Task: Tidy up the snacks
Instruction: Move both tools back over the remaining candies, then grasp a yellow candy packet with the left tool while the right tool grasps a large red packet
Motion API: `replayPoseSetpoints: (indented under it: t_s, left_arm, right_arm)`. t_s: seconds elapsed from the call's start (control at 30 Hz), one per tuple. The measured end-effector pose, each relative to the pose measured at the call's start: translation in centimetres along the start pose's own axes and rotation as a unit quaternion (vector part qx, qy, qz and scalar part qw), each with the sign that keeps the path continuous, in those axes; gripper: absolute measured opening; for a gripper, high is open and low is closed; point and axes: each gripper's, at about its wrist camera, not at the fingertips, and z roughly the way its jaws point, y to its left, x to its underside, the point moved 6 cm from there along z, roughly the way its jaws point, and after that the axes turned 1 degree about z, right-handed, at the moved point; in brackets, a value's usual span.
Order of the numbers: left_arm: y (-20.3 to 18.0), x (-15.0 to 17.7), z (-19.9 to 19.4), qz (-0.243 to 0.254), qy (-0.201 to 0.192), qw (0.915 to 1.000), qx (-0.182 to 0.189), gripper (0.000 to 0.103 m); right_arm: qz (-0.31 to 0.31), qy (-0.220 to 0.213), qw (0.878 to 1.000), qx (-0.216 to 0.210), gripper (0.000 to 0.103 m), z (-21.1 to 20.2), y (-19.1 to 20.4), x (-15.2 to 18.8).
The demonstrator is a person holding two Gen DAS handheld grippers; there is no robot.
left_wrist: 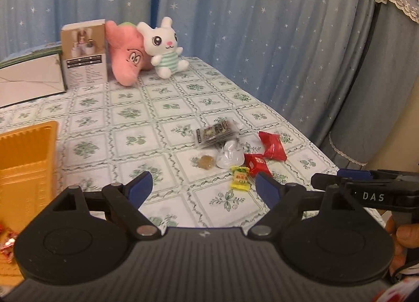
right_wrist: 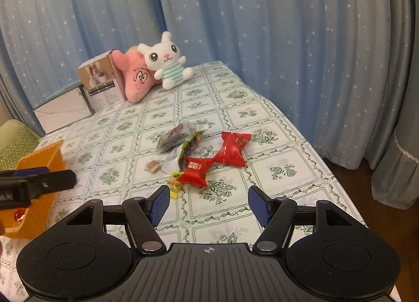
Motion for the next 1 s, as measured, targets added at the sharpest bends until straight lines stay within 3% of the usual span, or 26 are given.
replayPoseSetpoints:
  t_s: [0.33, 0.6, 0.7, 0.87, 1.0]
  left_arm:
    - [0.3, 1.4, 7.1, 0.038, 0.031, 0.9987, 0.011, 0.076]
    - [1.7, 0.9, 8.9, 0.029, 0.042, 0.9987, 0.003, 0.077]
    - [2.4, 1.1, 9.4, 0.023, 0.05, 0.9985, 0.001, 0.077]
    - [2.3, 1.1, 9.5, 0.018, 0.053, 0.9984, 0.014, 0.077]
    - [1.7, 1.3, 9.6, 0.031, 0.054, 0.9979, 0.017, 0.077]
  right_arm:
    - [0.019, 0.021, 1.0, -0.006, 0.066, 5.3, -1.3, -1.5]
    - [0.01, 0.032, 0.999, -0.023, 0.066, 9.4, 0.1, -2.6]
    - [0.015, 0.039, 0.999, -0.024, 0.053, 11.0, 0.2, -2.8]
    - [0.024, 0.052, 0.998, -0.016, 0.046, 12.9, 0.0, -2.8]
    - [0.021, 0.065, 0.997, -0.019, 0.034, 13.9, 0.2, -2.5]
